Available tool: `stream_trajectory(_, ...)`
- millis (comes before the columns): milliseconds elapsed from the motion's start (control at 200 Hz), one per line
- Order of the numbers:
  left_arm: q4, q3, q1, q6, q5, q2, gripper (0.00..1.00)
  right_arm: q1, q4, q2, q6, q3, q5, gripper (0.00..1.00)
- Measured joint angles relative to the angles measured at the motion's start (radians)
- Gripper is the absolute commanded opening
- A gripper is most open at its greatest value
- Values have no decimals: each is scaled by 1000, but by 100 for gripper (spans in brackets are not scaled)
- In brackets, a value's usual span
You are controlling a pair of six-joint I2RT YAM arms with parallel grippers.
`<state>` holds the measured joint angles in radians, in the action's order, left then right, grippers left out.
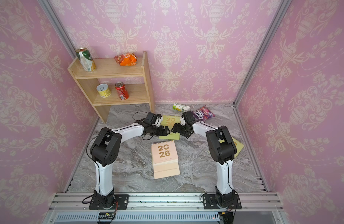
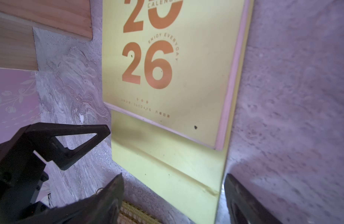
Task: Stack the calendars
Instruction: Move the calendar to the center of the board.
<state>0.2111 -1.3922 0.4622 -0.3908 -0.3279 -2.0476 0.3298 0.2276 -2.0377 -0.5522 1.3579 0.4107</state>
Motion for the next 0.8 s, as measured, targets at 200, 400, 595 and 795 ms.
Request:
stream_trajectory(200, 8, -50, -29, 5, 0, 0, 98, -34, 23, 9, 6, 2, -17, 82)
stream_trajectory(400, 23, -114, -56, 9, -1, -5, 98, -42, 56, 9, 21, 41, -18, 82)
stream_trajectory(595, 23, -153, -62, 11, -9, -45, 97, -42, 62, -11, 29, 95, -18, 82)
stream_trajectory(795, 31, -169, -66, 11, -21, -94, 97, -41, 78, -47, 29, 112, -18, 82)
